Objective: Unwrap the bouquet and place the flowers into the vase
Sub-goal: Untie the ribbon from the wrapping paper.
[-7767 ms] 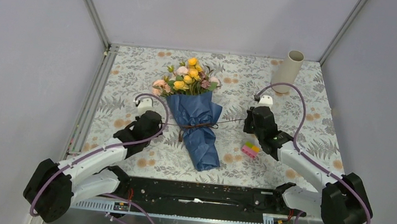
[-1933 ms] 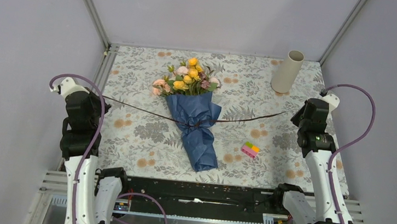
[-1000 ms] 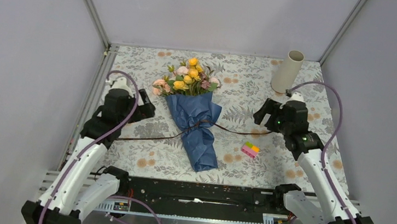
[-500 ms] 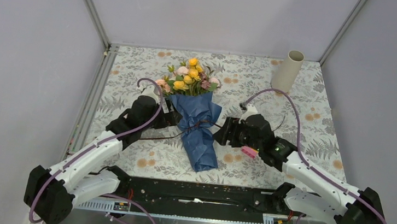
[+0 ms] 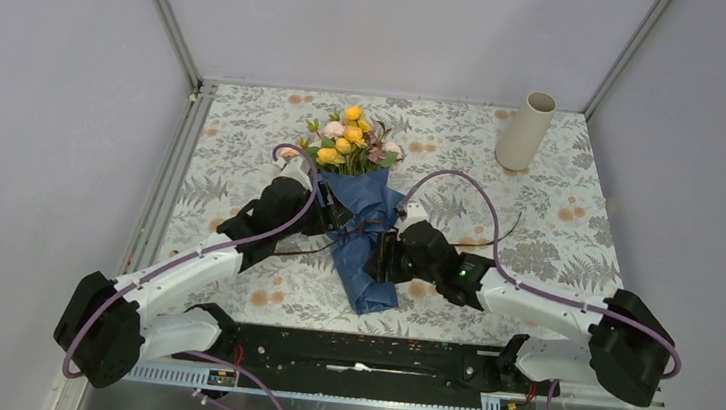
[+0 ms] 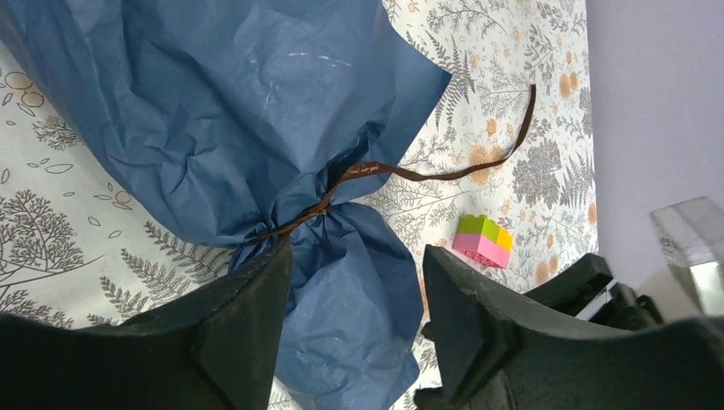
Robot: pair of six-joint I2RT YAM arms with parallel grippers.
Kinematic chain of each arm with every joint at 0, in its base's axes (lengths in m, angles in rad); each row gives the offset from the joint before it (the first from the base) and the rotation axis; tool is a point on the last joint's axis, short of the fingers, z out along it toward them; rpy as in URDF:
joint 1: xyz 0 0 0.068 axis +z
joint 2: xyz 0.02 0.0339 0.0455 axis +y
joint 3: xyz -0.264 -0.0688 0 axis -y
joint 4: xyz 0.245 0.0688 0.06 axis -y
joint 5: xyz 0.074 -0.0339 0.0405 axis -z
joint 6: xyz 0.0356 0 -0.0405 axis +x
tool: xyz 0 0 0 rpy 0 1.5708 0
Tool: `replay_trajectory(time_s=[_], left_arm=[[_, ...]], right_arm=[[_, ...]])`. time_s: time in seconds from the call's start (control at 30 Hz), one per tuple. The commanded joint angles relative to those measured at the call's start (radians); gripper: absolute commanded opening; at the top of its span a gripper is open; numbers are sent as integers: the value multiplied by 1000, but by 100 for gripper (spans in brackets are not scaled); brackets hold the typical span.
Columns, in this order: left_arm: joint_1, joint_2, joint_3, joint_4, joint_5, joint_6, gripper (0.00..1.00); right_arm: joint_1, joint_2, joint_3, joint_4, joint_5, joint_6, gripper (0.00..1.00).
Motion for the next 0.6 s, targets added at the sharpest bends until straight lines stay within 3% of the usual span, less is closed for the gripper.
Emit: replay_trajectory(time_s=[0.0,0.1,0.2,0.4,0.57], left_arm=[[-11,30,-15,126,28,-36,59],[-17,61,-17,146,38,-40,57],[-22,91,-23,173,43,-44,53],[-21,173,-36,252,52,-57,51],[-22,239,-45,293,53,-59,47]], right_arm=[[31,60,44,63,83,-42,58],[41,95,22,93,95,-40,53],[50,133,2,91,110,-26,34],[62,184,-51,54,114,38,12],[72,182,-98,10,115,80,7]])
